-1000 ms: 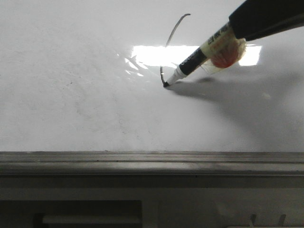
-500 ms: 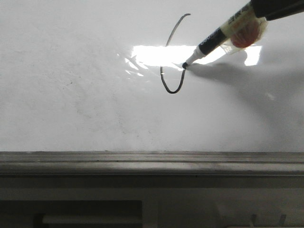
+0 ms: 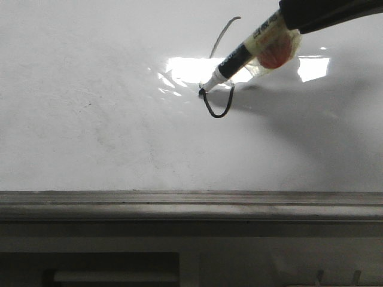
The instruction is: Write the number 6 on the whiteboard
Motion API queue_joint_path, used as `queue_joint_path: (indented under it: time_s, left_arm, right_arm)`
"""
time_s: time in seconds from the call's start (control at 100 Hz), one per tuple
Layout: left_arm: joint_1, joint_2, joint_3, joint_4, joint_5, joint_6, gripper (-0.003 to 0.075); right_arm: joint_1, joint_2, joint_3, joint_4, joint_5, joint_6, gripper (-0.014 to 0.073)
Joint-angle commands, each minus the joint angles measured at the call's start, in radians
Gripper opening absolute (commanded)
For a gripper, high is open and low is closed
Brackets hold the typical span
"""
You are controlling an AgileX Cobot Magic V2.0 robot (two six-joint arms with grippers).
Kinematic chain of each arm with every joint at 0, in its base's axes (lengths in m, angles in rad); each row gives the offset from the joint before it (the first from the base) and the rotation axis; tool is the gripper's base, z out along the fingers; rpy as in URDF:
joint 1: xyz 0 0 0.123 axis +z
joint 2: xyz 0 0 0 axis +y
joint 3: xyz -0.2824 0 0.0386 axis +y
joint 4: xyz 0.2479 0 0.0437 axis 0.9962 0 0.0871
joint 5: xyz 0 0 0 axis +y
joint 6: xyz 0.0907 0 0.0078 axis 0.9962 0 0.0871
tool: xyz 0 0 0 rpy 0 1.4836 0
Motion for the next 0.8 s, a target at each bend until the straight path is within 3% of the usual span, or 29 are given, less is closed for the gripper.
queue_joint_path:
  time_s: [0.0, 0.18, 0.47, 0.64, 0.79]
  left_arm:
    - [0.004, 0.004, -0.025, -0.036, 0.023, 0.001, 0.0448]
    - [0.004, 0.012, -0.025, -0.088, 0.212, 0.124, 0.0433]
    - [-0.001, 0.144, -0.034, -0.283, 0.332, 0.298, 0.0395]
    - [-0.103, 0.252, -0.103, -0.281, 0.332, 0.321, 0.0395]
    - [-0.257, 0.354, -0.18, -0.227, 0.226, 0.321, 0.0386]
  right_arm:
    - [-0.003, -0.033, -0.041, 0.013, 0.059, -0.015, -0.0047]
    - [-0.003, -0.041, -0.052, 0.014, 0.101, -0.015, -0.0046]
    - [-0.003, 0.01, -0.156, 0.021, 0.175, -0.015, -0.0046]
    - [-0.001, 0.082, -0.206, 0.025, 0.229, -0.015, -0.0047]
    - [0.017, 0.11, -0.229, 0.029, 0.246, -0.015, -0.0046]
